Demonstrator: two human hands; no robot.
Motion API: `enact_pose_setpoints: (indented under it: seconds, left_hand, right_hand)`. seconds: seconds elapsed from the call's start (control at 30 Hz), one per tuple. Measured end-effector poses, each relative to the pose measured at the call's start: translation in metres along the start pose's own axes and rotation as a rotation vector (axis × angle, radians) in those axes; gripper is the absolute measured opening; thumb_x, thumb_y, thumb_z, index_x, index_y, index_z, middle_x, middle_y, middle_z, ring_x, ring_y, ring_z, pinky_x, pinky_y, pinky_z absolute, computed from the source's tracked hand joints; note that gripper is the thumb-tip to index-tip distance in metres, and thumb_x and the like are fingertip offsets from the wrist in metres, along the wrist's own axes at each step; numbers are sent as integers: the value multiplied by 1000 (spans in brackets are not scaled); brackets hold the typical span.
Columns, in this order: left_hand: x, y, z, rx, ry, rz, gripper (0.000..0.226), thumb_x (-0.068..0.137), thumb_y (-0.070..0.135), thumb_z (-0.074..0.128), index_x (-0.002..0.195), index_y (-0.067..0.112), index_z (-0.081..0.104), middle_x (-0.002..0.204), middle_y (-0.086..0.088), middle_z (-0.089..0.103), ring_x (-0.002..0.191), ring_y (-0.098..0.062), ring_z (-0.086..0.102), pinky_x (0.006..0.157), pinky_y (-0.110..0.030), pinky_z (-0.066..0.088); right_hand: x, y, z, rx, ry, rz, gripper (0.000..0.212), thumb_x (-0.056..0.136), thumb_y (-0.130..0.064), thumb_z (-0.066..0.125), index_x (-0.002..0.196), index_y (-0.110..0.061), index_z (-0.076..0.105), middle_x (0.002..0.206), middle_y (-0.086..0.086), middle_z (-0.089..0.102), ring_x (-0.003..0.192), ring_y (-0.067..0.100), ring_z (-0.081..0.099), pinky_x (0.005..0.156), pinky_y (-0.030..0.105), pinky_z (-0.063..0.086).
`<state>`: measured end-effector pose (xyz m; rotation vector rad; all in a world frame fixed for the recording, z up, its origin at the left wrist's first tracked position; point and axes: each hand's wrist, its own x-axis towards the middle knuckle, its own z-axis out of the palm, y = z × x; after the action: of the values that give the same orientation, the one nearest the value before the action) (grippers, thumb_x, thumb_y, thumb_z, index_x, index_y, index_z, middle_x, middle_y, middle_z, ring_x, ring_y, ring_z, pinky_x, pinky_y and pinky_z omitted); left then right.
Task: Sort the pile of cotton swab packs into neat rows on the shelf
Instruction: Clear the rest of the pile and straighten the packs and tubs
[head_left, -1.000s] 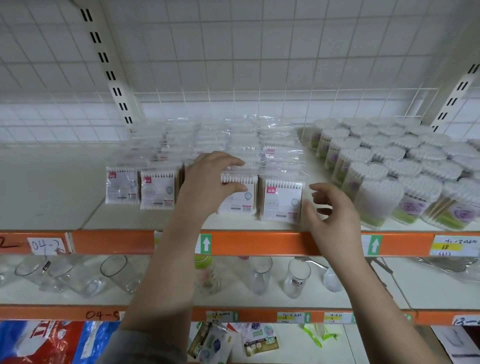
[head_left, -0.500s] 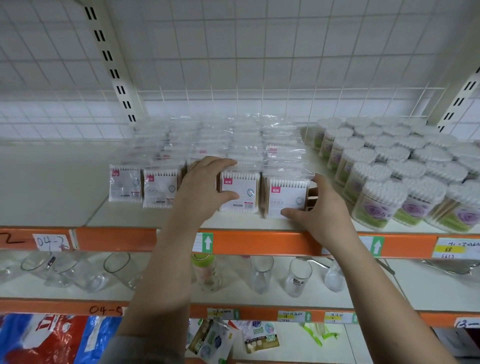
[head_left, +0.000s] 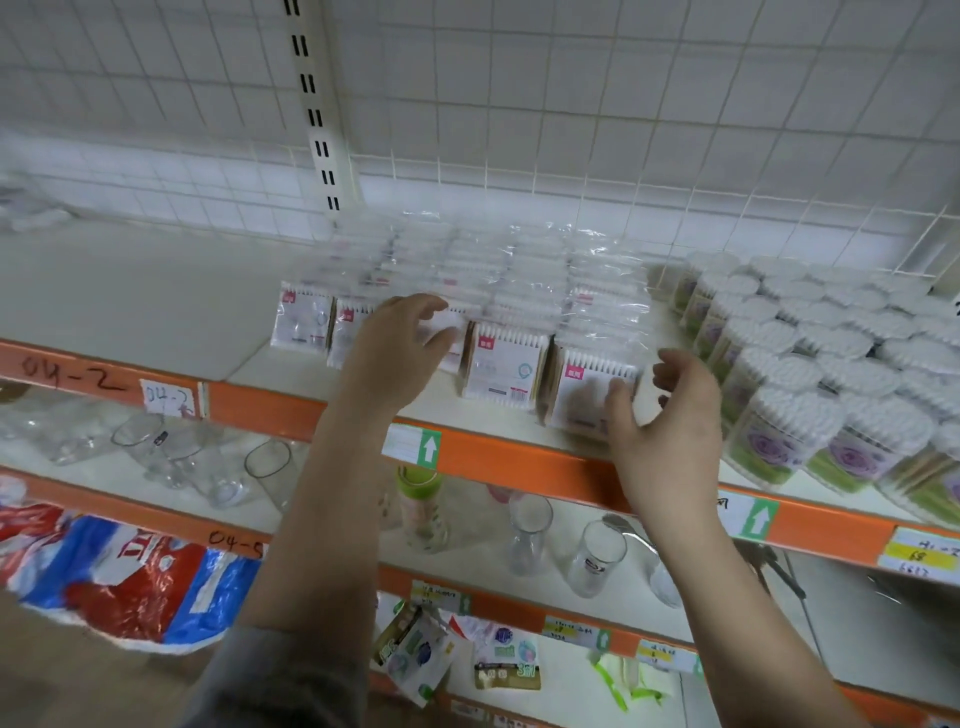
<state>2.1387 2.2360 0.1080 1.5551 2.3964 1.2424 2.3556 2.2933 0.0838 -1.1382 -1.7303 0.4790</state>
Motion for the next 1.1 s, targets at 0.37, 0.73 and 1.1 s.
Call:
enact_pose_setpoints:
  seconds: [0.37, 0.73, 1.1]
  left_hand:
    - [-15, -74, -73, 24, 48, -51, 27, 89, 24, 62, 114, 15, 64, 107, -3, 65, 92, -12, 57, 81, -19, 37]
    - [-31, -221, -217, 138, -72, -97, 28, 89, 27, 61, 115, 16, 63, 106, 3, 61, 96, -13, 56, 83, -23, 40]
    - [-47, -327, -307, 130, -47, -258, 31, 92, 28, 55, 122, 18, 59, 120, 0, 62, 107, -14, 56, 84, -23, 39]
  right_hand:
    - [-54, -62, 56, 4, -230, -100, 15, 86, -9, 59, 99, -8, 67, 91, 2, 62, 89, 20, 59, 74, 16, 36]
    - [-125, -185, 181, -167, -410, -108, 27, 88, -18, 58, 113, -10, 66, 111, 8, 65, 101, 24, 60, 83, 25, 40]
    - [-146, -276, 287, -148, -547, -194, 28, 91, -21, 56, 117, -11, 63, 116, 8, 64, 109, 24, 56, 79, 21, 34]
